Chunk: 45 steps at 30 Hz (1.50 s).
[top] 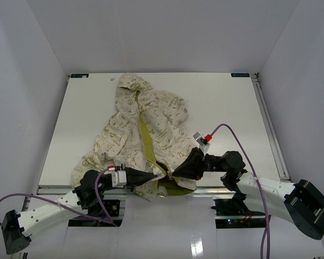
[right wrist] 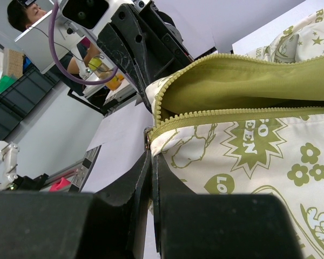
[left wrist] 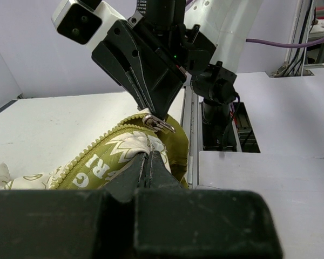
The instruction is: Zip up the jacket
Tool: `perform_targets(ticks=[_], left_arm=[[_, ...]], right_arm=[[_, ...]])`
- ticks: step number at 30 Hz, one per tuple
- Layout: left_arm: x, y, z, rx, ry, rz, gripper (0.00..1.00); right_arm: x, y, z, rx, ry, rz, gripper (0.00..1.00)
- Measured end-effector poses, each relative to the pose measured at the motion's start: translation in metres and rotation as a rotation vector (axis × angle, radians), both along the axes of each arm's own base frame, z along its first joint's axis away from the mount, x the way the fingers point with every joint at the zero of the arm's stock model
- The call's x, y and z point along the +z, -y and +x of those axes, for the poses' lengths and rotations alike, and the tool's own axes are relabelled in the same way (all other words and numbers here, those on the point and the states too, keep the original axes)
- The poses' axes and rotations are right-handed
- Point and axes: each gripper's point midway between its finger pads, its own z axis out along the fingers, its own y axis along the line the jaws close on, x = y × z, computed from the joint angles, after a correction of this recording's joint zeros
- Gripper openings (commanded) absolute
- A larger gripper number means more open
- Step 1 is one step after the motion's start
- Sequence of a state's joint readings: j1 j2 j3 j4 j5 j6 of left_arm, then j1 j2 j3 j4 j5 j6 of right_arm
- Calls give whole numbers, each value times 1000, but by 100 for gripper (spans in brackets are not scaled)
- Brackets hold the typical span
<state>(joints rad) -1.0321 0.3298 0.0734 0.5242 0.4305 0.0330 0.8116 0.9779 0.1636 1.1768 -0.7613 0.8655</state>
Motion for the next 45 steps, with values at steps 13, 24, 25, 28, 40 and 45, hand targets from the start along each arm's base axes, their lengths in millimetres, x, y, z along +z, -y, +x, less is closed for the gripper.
perform_targets(ticks=[13,24,25,28,40,45], left_arm=[[2,1,0,0,5,-8,0],[5,1,0,-3,6,-20,0],[5,1,0,-4,5,-18,0],[3,3,0,-7,2,-12,0],[4,4,0,-11,5,-16,0],[4,4,0,-11,5,-16,0]], right_arm=[[-3,1,-2,8,-14,-3,8],[-3,1,-2,9,-15,-1,8],[-4,0,-1,9,-16,-2,8],[-4,0,-1,9,-19,-3,8],[-1,0,-2,10,-10,9,8],[-1,0,-2,10,-12,10,8]])
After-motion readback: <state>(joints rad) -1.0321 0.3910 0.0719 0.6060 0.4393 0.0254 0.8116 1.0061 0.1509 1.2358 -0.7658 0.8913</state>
